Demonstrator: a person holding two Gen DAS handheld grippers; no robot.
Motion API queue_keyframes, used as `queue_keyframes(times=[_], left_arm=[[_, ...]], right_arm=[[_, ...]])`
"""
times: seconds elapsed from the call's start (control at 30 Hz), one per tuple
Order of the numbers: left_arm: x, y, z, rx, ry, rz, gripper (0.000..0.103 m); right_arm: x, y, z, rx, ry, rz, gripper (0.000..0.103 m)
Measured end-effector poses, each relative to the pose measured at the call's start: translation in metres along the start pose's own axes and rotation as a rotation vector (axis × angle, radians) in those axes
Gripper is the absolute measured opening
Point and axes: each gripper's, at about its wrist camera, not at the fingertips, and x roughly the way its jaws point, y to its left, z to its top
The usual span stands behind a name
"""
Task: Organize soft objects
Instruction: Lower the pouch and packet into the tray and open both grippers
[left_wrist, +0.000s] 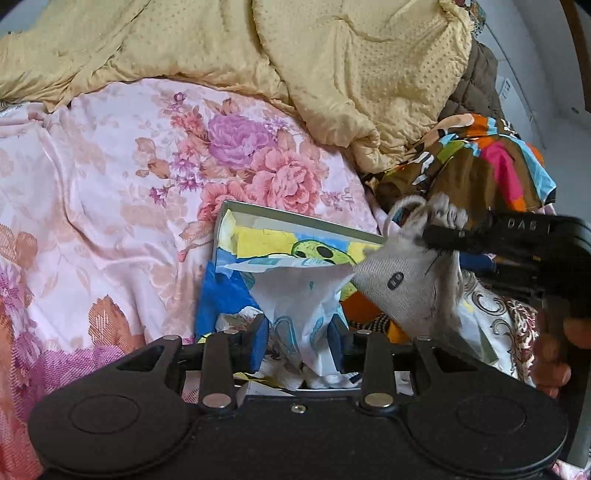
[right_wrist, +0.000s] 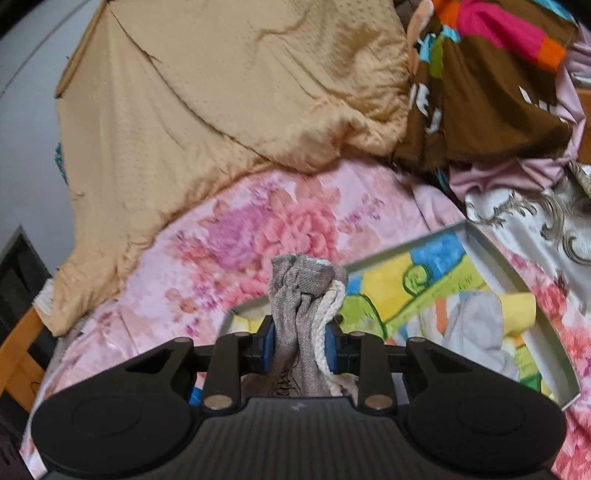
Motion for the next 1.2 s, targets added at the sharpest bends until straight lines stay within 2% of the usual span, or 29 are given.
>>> queue_keyframes(times=[0.17,0.4,0.7,0.93,1.2], left_arm=[[0.006,0.000,0.001,-0.004,-0.008,-0.004,0.041],[0.010,-0.001,0.002,-0.010,-0.022,-0.007,0.061],[0.010,-0.004,0.001,-0.002,-0.037,-0.011,0.074],[0.003,-0.004,0.002,0.007,-0.066,0.013,0.085],[-0.011,-0.011,0.000,0.050,-0.110,0.049,0.092]], right_arm=[[0.004,-0.003,-0.006,-0.024,0.006,-0.051,0.041],[0.007,0.001,-0.009,-0.094,0.006,-0.103,0.051],[0.002,0.003,-0.013,-0.132,0.011,-0.103,0.060],[-0.013,0.007,-0.016,-0.174,-0.004,-0.092,0.071],[-0.033,0.007,-0.020,-0.203,-0.026,-0.079,0.080]])
